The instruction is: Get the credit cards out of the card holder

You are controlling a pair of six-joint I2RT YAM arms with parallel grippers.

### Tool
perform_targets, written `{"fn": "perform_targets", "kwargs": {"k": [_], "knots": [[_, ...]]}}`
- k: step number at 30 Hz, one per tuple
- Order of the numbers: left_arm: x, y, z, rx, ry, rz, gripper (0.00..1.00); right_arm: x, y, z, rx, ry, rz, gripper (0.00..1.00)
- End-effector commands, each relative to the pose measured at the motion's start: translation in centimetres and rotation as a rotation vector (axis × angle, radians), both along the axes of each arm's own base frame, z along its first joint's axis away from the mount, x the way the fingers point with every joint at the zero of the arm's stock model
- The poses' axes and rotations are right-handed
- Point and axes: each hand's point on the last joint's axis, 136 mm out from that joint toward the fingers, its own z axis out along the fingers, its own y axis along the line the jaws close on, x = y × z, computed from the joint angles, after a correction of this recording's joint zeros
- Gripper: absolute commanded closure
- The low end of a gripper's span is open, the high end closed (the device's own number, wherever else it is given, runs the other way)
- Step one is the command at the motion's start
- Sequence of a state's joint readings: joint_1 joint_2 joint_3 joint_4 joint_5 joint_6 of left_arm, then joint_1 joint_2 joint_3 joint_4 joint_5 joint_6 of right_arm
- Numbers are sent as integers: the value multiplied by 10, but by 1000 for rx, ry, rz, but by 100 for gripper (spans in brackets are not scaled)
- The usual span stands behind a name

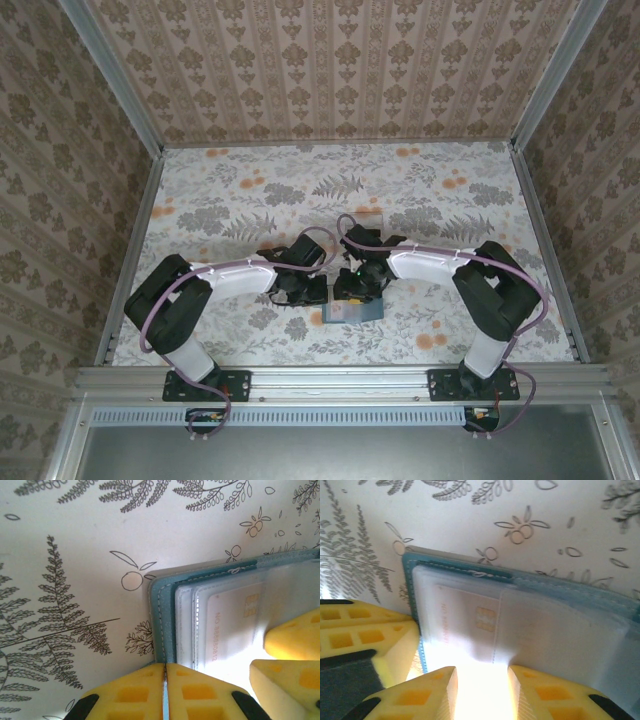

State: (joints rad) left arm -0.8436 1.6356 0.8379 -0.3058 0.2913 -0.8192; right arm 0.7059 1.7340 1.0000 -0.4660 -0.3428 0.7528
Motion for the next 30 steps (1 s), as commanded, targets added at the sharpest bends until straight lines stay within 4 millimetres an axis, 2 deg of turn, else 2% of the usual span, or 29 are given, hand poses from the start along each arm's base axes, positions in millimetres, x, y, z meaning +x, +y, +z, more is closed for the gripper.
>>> {"fn": "perform_targets", "kwargs": {"k": [1, 15, 22, 26, 30], "knots": [[-6, 2, -7, 18, 31, -6, 90, -8, -25, -2, -133, -1, 14, 64], [-5, 2, -9, 24, 36, -7, 90, -10, -50, 12, -276, -63, 28, 57], [-3, 0, -9, 22, 37, -11, 90, -10, -51, 17, -273, -72, 31, 57], [-2, -2, -9, 19, 36, -14, 90, -11, -49, 20, -256, -73, 32, 62], [-2, -3, -8, 23, 39, -20, 90, -11, -44, 24, -225, -78, 30, 73]]}}
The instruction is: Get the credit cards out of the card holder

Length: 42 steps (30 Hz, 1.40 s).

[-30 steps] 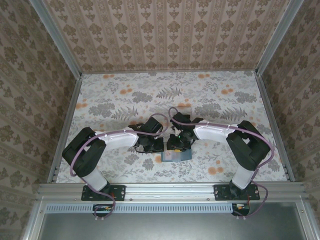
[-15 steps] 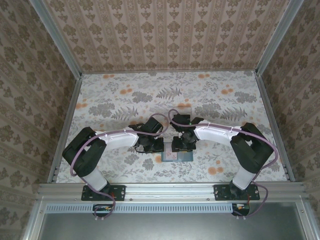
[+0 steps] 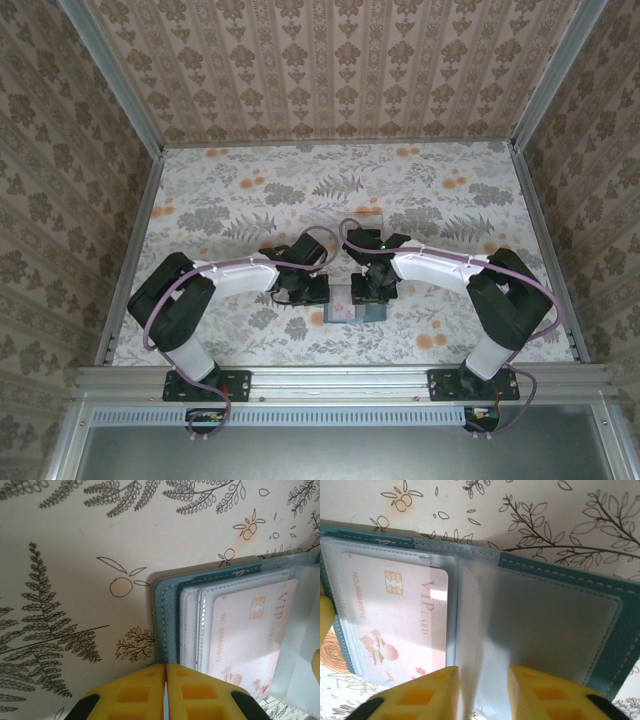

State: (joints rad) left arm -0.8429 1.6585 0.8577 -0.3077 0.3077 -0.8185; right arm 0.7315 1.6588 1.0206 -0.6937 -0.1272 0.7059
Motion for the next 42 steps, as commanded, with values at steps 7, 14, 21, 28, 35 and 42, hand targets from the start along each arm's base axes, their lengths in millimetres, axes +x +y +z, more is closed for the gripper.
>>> {"fn": "perform_targets", "kwargs": {"k": [7, 14, 21, 28, 35, 42], "knots": [[-2, 2, -7, 27, 25, -14, 90, 1, 11, 21, 76, -29, 18, 89], [-4, 2, -8, 28, 31, -15, 90, 1, 2, 17, 27, -32, 22, 92], [-6, 6, -10, 37, 35, -12, 90, 2, -19, 8, -85, -35, 31, 92], [-8, 8, -12, 41, 41, -10, 90, 3, -30, -2, -144, -40, 35, 90], [-9, 9, -13, 45, 45, -9, 90, 2, -42, -7, -201, -42, 31, 78], [-10, 10, -14, 49, 47, -11, 90, -1, -53, -10, -241, -42, 30, 71]]}}
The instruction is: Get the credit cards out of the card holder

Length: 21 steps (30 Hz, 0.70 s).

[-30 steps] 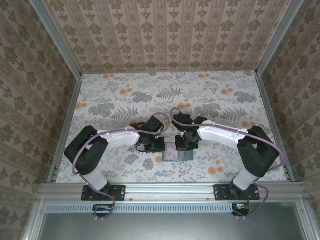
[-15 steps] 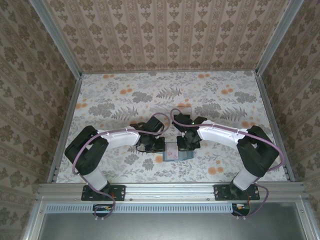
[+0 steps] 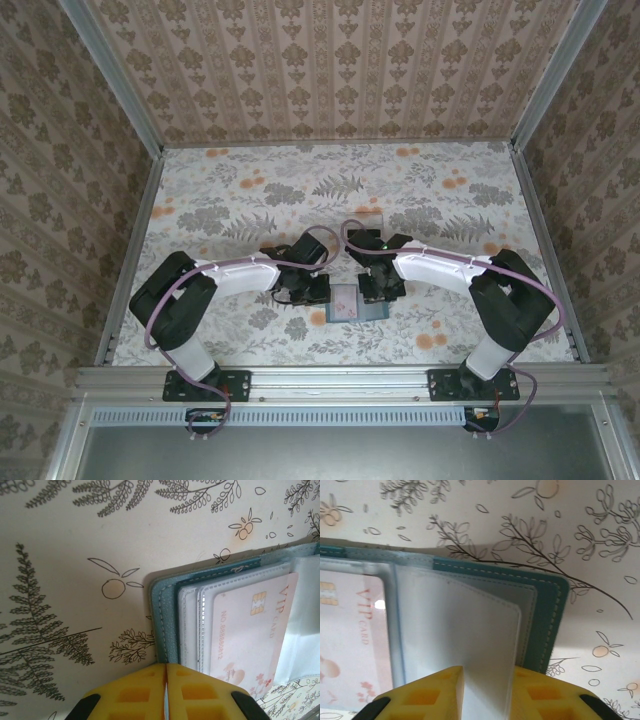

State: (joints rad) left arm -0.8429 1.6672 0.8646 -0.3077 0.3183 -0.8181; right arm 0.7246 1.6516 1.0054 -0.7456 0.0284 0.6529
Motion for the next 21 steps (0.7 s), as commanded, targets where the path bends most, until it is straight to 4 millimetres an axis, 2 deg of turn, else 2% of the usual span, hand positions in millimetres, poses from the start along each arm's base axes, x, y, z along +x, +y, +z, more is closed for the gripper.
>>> {"fn": "perform_targets", "kwargs": {"k": [1, 7, 13, 21], "knots": [[-10, 13, -14, 54, 39, -6, 90, -8, -21, -6, -86, 23, -2, 71], [-9, 13, -12, 55, 35, -8, 91, -10, -26, -8, -105, 29, -7, 68], [-8, 13, -9, 57, 26, -12, 90, -10, -31, 2, -122, 15, -9, 66], [-6, 14, -10, 66, 26, -19, 91, -7, -14, 26, -11, -17, -21, 66]]}}
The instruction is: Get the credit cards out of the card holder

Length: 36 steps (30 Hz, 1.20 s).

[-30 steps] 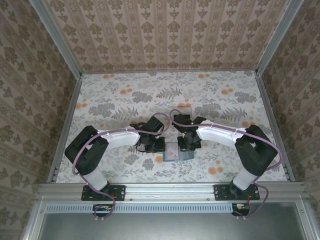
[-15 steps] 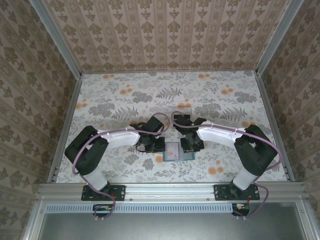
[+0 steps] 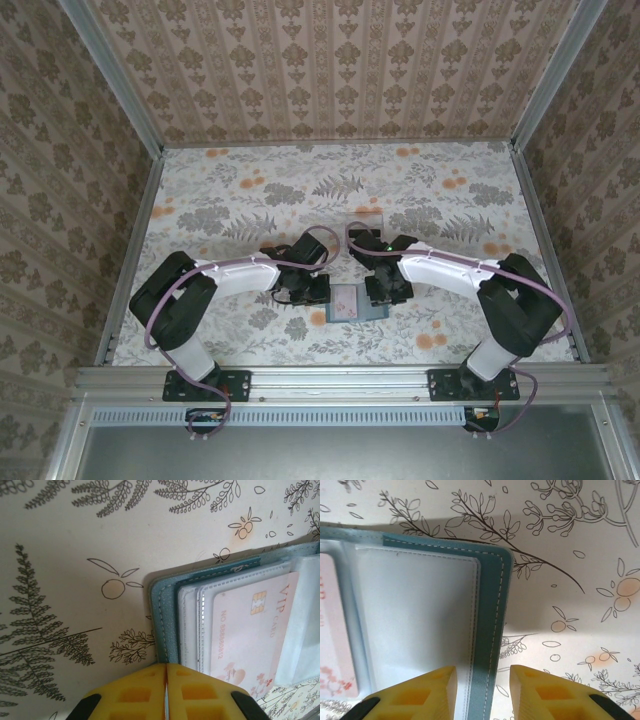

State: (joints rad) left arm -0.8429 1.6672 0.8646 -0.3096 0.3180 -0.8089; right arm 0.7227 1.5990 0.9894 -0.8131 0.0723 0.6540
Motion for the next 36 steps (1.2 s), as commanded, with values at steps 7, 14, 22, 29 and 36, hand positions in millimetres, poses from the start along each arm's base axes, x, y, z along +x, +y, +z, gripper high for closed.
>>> {"fn": "perform_targets", "kwargs": {"k": [7, 14, 22, 29, 36], "knots": [[-6, 14, -11, 67, 32, -13, 91, 5, 25, 35, 161, -40, -18, 67], [-6, 15, -12, 69, 34, -13, 91, 4, 71, 26, 409, 18, -10, 72], [-7, 22, -14, 104, 31, -19, 91, 7, 79, 1, 425, 55, -33, 79], [-5, 25, -13, 111, 24, -21, 92, 8, 56, -15, 340, 48, -66, 83], [-3, 24, -10, 113, 21, -29, 92, 2, 38, -34, 280, 67, -88, 86]]}}
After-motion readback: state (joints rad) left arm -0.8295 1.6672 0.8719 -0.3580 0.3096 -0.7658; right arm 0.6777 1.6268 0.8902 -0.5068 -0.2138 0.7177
